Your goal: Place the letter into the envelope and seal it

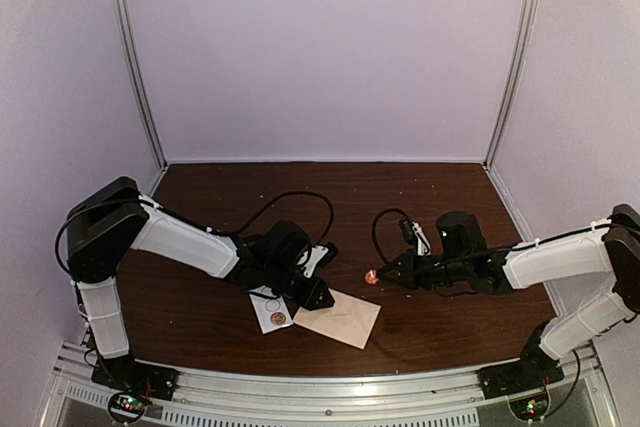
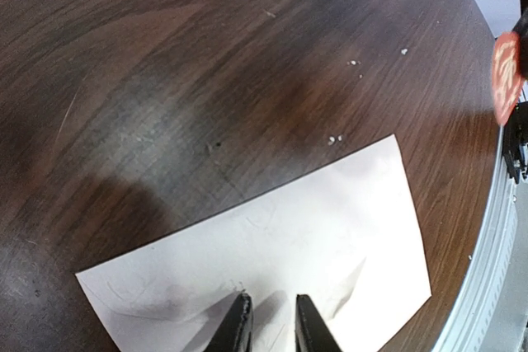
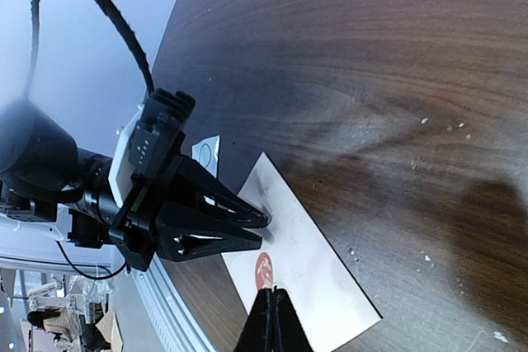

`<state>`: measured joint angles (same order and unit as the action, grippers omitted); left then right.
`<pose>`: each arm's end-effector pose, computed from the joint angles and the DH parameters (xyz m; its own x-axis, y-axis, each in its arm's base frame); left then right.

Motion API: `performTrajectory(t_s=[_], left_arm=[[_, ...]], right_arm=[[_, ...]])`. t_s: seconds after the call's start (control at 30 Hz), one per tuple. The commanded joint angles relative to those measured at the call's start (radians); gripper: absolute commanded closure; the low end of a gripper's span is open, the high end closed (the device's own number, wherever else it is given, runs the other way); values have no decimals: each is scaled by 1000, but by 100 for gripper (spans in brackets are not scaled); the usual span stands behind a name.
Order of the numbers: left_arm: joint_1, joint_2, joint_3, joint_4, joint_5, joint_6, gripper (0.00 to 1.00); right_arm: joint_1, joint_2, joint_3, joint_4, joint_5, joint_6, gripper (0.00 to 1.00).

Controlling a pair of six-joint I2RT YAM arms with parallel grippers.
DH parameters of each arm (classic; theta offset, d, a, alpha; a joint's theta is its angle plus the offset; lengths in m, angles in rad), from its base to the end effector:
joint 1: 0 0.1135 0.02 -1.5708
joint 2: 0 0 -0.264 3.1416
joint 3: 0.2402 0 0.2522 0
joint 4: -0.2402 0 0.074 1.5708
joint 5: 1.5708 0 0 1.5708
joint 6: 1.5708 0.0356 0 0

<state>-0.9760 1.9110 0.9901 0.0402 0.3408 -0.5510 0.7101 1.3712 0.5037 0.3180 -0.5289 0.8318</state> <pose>0.1989 -0.3152 0.1207 -0.8393 0.3600 -0.4074 0.5405 0.6342 -0.5529 0.1863 0.1839 0.1695 -0.9239 0.0473 -0.3796 -0.3061 0.5037 0.8078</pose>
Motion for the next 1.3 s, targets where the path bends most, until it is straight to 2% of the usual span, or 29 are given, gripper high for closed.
performTrajectory(t_s=[0.0,0.47,1.27], left_arm=[[-7,-20,-23,12,-15,5,80],[-7,-19,-41,15,-24,-3,81],[-6,-18,-41,18,-25,-1,81]], right_arm=[[44,70,19,100,-49,32,100],[151,306,98,260,-118,114,100],[191,398,152,142,-84,75,100]])
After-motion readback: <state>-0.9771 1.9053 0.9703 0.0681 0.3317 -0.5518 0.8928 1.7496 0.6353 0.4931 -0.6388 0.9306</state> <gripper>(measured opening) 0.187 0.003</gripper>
